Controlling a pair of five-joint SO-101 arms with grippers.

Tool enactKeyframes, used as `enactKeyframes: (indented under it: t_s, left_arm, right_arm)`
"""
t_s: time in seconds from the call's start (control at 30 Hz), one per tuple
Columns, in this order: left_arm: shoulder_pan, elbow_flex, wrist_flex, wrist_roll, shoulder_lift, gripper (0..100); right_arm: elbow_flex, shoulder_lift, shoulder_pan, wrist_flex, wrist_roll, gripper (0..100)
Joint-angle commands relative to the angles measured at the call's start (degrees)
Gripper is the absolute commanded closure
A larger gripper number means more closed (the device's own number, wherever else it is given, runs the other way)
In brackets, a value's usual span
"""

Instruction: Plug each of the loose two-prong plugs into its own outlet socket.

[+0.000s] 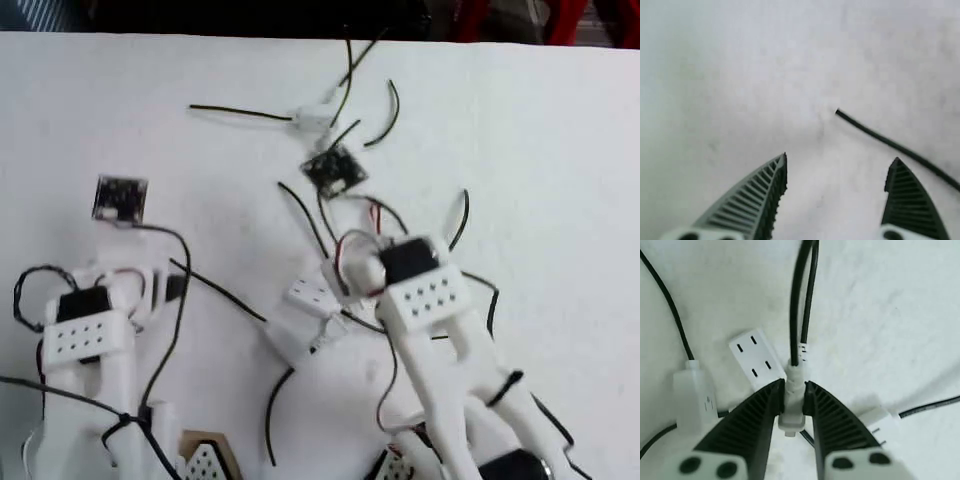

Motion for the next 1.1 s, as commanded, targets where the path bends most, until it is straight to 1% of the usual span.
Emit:
enactKeyframes:
  t_s: [0.0, 0.17, 0.27, 0.3, 0.37, 0.43, 0.53, 0.67, 0.8, 0.97, 1.07]
  left_arm:
    - [6.46, -7.82, -0.88, 5.19, -2.07, 69]
    - [12.97, -12.66, -1.05, 10.64, -1.71, 69]
    - [17.01, -15.03, -1.05, 12.66, -1.71, 69]
    - [18.33, -15.82, -1.05, 13.10, -1.71, 69]
    - [20.70, -17.14, -1.05, 13.36, -1.71, 69]
    - [22.55, -18.46, -0.53, 13.19, -1.98, 69]
    - [25.63, -20.40, 2.46, 12.84, -1.98, 69]
    - [30.02, -23.12, 9.49, 12.75, -2.07, 69]
    - [32.75, -25.05, 13.98, 12.75, -2.07, 69]
    - [36.00, -25.14, 15.38, 12.75, -2.07, 69]
    - [36.09, -25.23, 15.74, 12.75, -2.07, 69]
  right_arm:
    - [6.07, -7.34, -3.38, -10.24, 0.18, 98.1]
    - [13.80, -15.08, -7.43, -22.02, 0.18, 98.1]
    - [16.62, -17.89, -9.19, -25.63, 0.00, 98.1]
    - [17.41, -18.68, -9.98, -26.24, -1.41, 98.1]
    - [18.02, -19.56, -11.74, -26.59, -5.63, 98.1]
    - [18.11, -20.00, -12.88, -26.51, -7.82, 98.1]
    - [18.20, -20.18, -13.32, -26.24, -7.82, 98.1]
    - [18.46, -19.74, -13.05, -26.24, -8.00, 98.1]
    - [18.99, -19.74, -12.97, -26.51, -8.18, 98.1]
    - [18.99, -19.74, -11.38, -26.42, -8.26, 98.1]
    - [19.08, -19.74, -9.45, -26.15, -8.35, 98.1]
